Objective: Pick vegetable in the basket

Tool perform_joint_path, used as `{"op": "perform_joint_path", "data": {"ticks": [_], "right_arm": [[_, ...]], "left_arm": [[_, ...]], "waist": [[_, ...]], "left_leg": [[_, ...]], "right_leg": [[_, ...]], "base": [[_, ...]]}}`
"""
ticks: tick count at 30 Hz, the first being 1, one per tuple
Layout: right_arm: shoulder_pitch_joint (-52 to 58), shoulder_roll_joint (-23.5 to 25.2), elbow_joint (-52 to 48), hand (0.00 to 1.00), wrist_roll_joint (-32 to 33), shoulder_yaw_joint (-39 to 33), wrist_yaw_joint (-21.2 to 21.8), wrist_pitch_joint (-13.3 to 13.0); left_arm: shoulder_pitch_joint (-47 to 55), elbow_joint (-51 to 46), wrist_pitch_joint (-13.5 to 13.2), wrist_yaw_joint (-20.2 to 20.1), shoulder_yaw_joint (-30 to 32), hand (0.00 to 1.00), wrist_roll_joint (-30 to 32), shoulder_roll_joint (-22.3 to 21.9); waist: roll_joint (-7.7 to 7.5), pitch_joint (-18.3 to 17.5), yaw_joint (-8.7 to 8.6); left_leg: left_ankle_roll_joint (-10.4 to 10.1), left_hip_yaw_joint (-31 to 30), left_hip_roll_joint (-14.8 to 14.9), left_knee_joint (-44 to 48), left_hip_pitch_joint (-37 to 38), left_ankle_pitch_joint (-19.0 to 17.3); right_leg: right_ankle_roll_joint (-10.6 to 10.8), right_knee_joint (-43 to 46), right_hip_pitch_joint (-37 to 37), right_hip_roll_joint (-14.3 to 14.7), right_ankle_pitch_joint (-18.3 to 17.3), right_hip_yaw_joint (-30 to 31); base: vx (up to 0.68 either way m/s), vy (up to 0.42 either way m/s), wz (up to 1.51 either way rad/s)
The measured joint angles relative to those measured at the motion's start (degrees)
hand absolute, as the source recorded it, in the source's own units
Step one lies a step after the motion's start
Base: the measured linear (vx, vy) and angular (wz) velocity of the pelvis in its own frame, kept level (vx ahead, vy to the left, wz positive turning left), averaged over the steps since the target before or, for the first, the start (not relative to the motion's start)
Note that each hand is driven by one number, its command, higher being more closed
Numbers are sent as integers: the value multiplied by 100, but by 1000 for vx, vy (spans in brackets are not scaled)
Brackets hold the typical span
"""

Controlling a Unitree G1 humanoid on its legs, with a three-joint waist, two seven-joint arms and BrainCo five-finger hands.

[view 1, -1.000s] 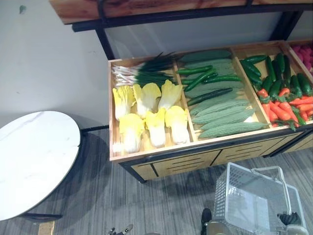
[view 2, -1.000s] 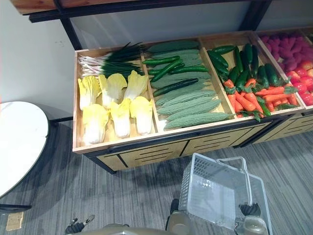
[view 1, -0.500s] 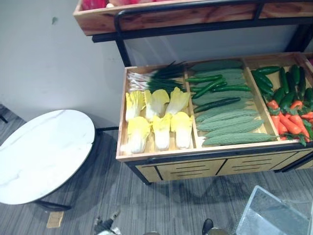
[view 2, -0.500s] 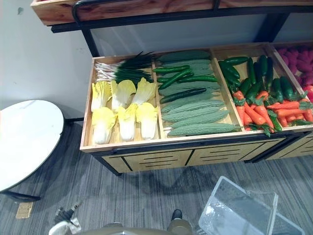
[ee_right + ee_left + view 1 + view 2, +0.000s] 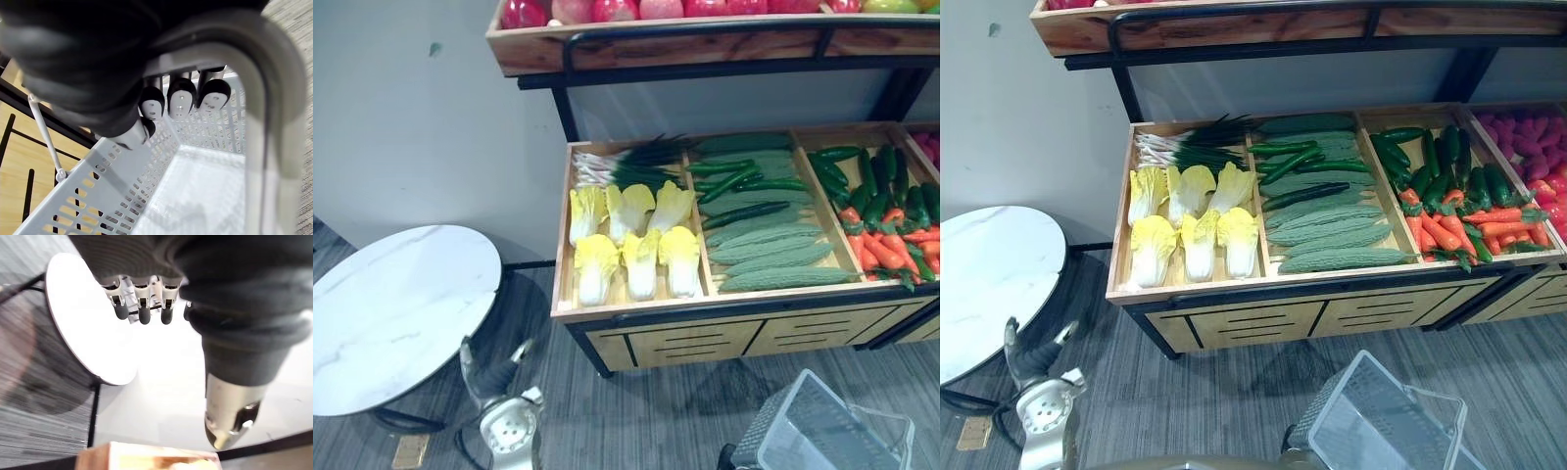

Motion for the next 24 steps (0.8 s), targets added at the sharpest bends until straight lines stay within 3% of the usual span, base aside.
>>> {"op": "perform_joint_path", "data": {"ticks": [11, 18, 21, 24], "right_arm": [[-217, -158, 103, 100, -64, 323, 22, -14], [-275, -420, 157, 100, -128, 694, 57, -10], [-435, -522, 158, 100, -131, 926, 91, -13], [-558, -574, 158, 100, -130, 1102, 93, -14]], "left_arm": [[-446, -442, 60, -80, -378, 0, 190, 161], [-1361, 931, 191, -40, -360, 0, 92, 465], [-1619, 1599, 293, -29, -358, 0, 81, 680], [-1978, 2099, 325, -1, -355, 0, 44, 840]], "waist": [[0, -18, -143], [-34, 16, -199], [-38, 73, -327], [-56, 247, -336]], "left_leg": [[-46, 296, 39, -100, 199, -36], [-60, 441, 35, -103, 175, -58], [-61, 476, 28, -98, 129, -58], [-60, 511, 15, -82, 66, -55]], "right_leg": [[-17, -6, -53, 128, 12, 321], [-36, -14, -194, 166, 55, 480], [-39, -13, -279, 175, 57, 552], [-56, -11, -390, 179, 117, 614]], "base": [[19, 4, -14], [-30, -14, -15], [-29, -20, -9], [-36, -22, -10]]}}
